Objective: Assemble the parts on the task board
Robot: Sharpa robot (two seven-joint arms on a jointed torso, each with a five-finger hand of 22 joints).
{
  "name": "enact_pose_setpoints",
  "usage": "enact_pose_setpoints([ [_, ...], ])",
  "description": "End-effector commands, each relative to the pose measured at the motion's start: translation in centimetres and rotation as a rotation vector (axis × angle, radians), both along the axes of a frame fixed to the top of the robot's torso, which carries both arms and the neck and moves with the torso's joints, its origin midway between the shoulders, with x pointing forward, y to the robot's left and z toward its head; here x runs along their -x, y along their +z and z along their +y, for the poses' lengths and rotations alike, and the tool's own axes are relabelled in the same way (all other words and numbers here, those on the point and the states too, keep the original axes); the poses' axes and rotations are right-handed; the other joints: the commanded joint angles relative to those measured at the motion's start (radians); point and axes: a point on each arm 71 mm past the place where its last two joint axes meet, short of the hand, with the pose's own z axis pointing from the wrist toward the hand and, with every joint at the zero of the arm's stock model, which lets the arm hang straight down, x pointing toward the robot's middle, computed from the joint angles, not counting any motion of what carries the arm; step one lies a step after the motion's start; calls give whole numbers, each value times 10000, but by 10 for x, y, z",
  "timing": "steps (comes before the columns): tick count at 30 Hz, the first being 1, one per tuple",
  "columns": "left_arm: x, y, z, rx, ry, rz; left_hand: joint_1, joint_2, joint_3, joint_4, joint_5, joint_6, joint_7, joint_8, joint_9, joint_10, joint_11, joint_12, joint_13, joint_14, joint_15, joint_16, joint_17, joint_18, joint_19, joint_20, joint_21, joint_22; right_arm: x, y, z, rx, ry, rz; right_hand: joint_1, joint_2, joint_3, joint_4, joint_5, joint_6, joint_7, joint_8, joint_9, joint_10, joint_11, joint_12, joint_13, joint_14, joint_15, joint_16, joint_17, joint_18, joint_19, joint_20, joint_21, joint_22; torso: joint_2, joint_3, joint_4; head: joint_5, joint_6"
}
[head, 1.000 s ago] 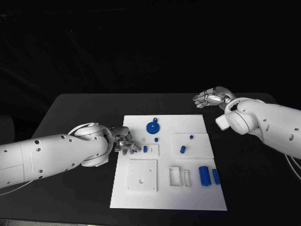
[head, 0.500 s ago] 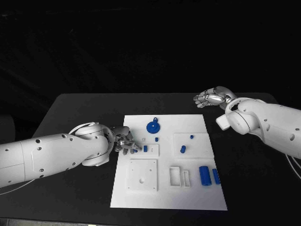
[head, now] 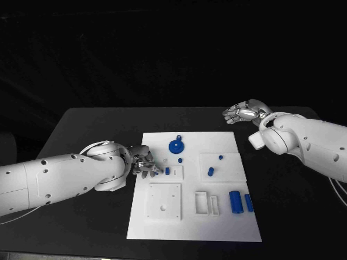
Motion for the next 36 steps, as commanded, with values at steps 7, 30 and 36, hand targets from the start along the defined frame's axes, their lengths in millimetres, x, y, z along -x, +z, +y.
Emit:
enact_pose_setpoints([
  [7,2,-8,4,-220,143,283,155,42,54,-52,222,-133,19,-10,-15,-23,43,39,-31,-2,-12,-67,-13,18,54,-1122,8,121,0,0,0,-43,120,3,-106,14,-23,16,40,-80,206,54,-14,26,46,-43,-10,-75,29,34,-16,143,-25,25,-54,18,1,-13,4,-7,15],
  [30,-1,-5,7,-149,339,113,-164,-1778,416,1534,-315,-407,52,12,90,-52,41,-76,-95,-35,-20,-175,-23,54,122,-1123,-59,51,0,0,-1,-42,118,3,-111,8,-30,15,42,-87,207,56,-20,27,46,-47,-10,-79,29,39,-23,147,-26,28,-61,22,2,-6,5,-22,20],
  [36,-1,-3,10,86,508,104,-162,-1828,400,1622,-316,-436,57,7,102,-69,44,-85,-95,-47,-19,-188,-24,59,116,-1124,-60,51,1,0,-1,-42,114,2,-112,6,-32,15,42,-88,208,56,-22,26,47,-48,-10,-79,29,40,-24,147,-27,29,-62,23,1,-4,4,-31,22],
])
